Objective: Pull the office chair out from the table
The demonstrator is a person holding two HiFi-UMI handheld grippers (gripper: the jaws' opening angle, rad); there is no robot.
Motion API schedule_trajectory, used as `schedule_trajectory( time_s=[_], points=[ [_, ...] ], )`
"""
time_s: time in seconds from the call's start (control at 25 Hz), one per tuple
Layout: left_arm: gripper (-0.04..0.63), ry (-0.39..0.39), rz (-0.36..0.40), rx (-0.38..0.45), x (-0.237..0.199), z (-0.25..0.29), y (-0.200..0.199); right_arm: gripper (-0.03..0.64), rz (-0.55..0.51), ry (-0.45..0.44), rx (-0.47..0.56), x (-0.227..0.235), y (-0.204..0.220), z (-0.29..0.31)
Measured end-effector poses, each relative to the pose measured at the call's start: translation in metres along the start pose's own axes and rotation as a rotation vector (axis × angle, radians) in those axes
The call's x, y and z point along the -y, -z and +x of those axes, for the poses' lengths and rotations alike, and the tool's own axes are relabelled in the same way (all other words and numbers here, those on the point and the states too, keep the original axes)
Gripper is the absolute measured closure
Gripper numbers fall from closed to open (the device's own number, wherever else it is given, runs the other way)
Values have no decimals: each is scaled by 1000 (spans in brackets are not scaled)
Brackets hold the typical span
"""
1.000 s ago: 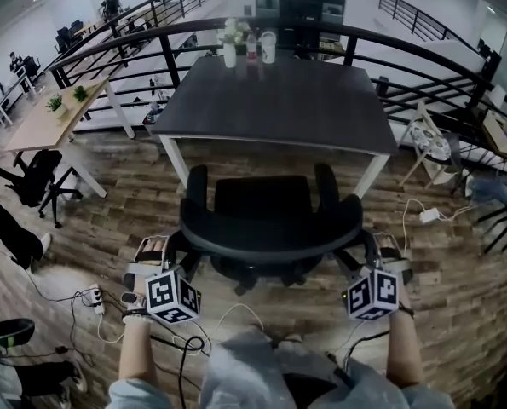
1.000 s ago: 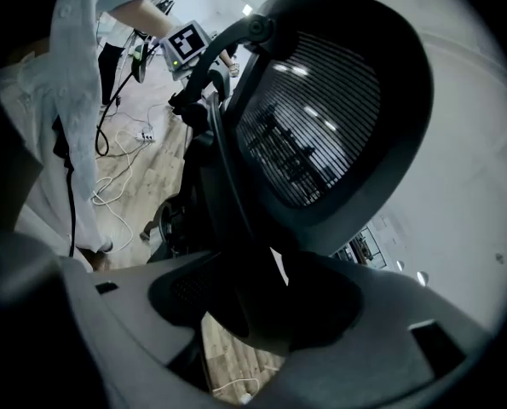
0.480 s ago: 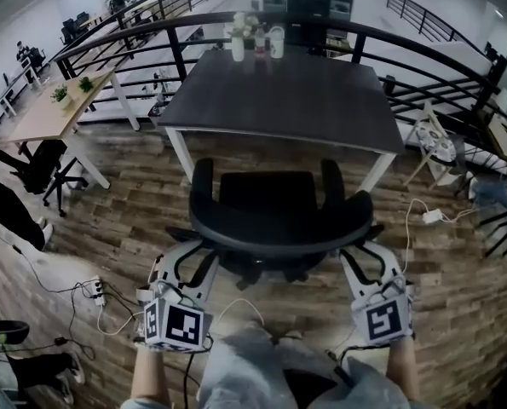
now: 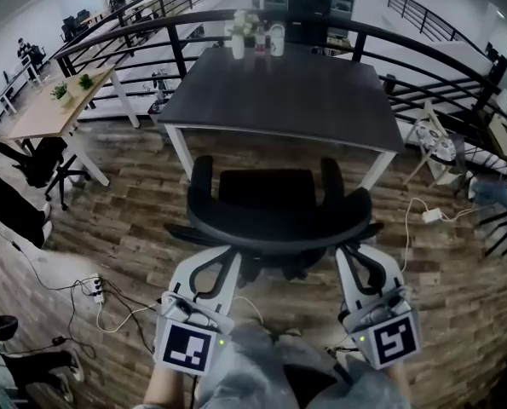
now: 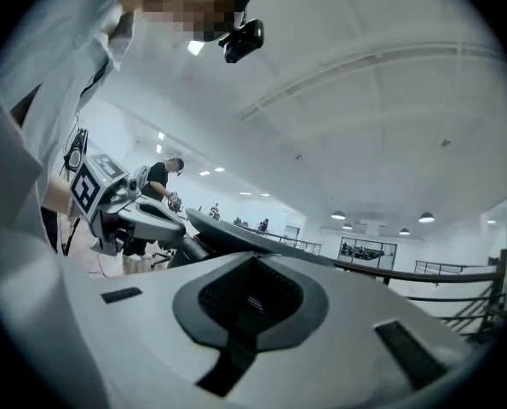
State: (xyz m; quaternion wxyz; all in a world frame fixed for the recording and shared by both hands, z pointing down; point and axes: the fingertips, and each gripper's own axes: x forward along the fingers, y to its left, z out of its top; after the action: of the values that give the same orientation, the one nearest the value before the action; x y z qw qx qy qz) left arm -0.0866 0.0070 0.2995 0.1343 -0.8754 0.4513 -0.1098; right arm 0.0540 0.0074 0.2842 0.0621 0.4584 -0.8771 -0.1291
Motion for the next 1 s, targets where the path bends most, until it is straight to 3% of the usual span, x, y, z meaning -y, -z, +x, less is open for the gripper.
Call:
schedule_trajectory(
  time_s=[0.24,1.0],
  points=[
    [596,6,-60,53,5,-3,-18,614,106,13,45,2,-1,-6],
    [597,-5,-65,60,6,-3,-19,615,103,20,53,4,-4,-6]
  ],
)
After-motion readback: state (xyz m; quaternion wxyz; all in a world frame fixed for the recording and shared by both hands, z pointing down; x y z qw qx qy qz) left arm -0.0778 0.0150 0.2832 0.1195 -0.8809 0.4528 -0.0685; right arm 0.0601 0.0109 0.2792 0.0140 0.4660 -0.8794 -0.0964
